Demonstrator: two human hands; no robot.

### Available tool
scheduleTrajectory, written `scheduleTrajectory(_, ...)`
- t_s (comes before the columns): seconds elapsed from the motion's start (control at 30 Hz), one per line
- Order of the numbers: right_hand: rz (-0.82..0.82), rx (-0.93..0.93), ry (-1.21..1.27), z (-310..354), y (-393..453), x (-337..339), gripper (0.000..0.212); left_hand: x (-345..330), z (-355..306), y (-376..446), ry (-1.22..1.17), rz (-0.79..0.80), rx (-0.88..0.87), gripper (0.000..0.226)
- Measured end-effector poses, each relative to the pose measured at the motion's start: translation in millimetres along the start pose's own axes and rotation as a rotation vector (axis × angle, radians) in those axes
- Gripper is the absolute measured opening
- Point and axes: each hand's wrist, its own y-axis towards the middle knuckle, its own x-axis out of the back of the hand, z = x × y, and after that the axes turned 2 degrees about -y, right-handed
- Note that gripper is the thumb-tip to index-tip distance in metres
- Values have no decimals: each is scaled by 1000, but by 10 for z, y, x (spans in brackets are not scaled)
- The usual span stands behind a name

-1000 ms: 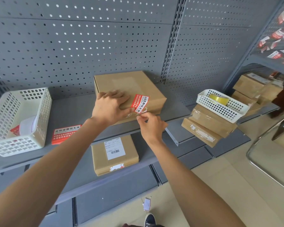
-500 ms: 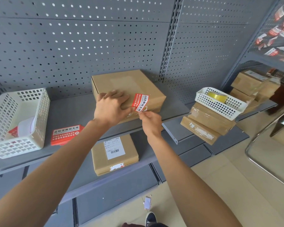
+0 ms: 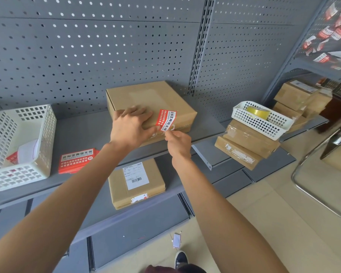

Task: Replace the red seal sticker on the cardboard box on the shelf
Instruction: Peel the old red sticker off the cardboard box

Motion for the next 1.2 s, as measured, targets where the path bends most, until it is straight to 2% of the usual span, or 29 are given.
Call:
scheduleTrajectory(0.33, 44, -77, 146, 74, -18, 45, 17, 39, -26, -19, -31, 16, 38, 57)
scheduleTrajectory(0.67, 110, -46, 117, 76, -56, 152, 15, 107, -53, -21, -30, 43, 37, 60)
scheduleTrajectory(0.83, -13, -12, 156, -26, -111, 220, 22, 131, -63, -18, -24, 49, 35, 57)
scheduleTrajectory(1.0, 132, -22, 58, -34, -131, 198, 25, 148, -101, -21, -21, 56, 36, 57)
scheduleTrajectory(1.1, 80, -6, 15, -7, -100, 121, 31, 140, -102, -29, -7, 44, 19, 57)
scheduleTrajectory(1.2, 65, -27, 55, 14, -66, 109, 28, 119, -82, -48, 5, 39, 15, 57)
